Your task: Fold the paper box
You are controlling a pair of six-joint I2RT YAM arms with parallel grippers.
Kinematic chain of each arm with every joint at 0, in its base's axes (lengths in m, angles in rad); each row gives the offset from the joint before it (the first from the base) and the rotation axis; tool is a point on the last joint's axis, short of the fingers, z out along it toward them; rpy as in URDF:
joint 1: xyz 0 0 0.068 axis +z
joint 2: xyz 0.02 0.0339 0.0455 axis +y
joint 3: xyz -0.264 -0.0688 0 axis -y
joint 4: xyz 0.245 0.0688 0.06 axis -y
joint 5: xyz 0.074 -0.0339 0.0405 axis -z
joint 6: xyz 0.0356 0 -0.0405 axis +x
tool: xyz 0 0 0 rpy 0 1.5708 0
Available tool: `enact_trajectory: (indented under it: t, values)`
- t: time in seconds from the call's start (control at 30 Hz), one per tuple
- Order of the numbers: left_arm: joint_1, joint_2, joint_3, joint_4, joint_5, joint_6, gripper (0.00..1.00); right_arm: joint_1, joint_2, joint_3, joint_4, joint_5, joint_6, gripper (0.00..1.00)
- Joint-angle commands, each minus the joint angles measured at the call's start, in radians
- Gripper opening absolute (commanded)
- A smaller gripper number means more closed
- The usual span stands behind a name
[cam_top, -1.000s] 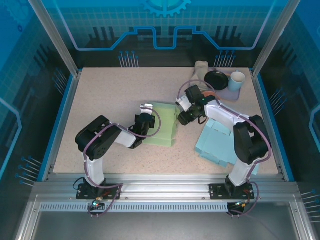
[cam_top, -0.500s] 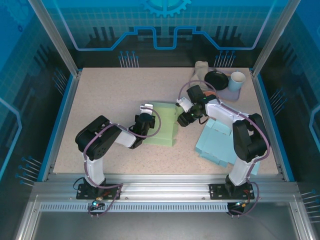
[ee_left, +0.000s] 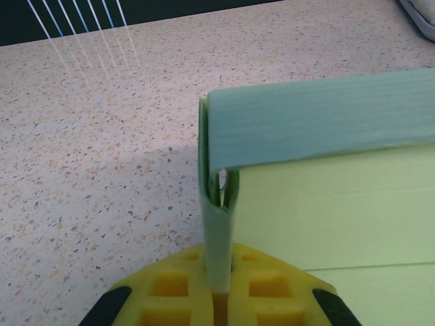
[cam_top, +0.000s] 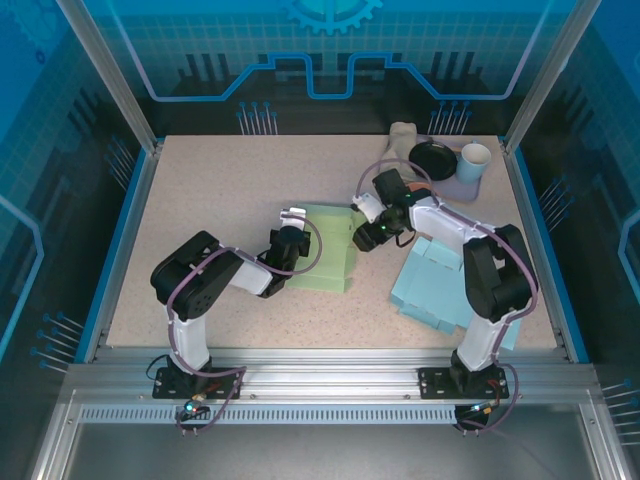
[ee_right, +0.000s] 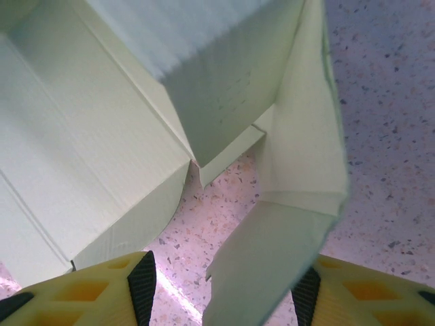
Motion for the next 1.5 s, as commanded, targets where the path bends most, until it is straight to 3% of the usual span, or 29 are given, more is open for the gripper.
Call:
enact_trajectory:
  t: [0.0,0.17,0.4,0.77,1.47]
  values:
    - [0.005,-0.01,-0.011,-0.057,0.023,0.02,0.08,-0.035,-0.119,-0.026,-0.013,-0.003,0.001,0.57]
    - [0.006,-0.01,-0.011,-0.06,0.024,0.018,0.08,-0.074,-0.123,-0.025,-0.036,0.056,0.022,0.57]
    - [0.005,-0.01,-0.01,-0.063,0.023,0.019,0.08,-0.075,0.005,0.043,-0.118,0.147,0.031,0.57]
    - [0.006,-0.008,-0.009,-0.063,0.02,0.018,0.08,-0.043,0.014,0.048,-0.09,-0.008,0.019,0.57]
    - [0.005,-0.006,-0.004,-0.069,0.021,0.019,0.08,-0.017,0.055,0.066,0.009,0.018,0.115,0.57]
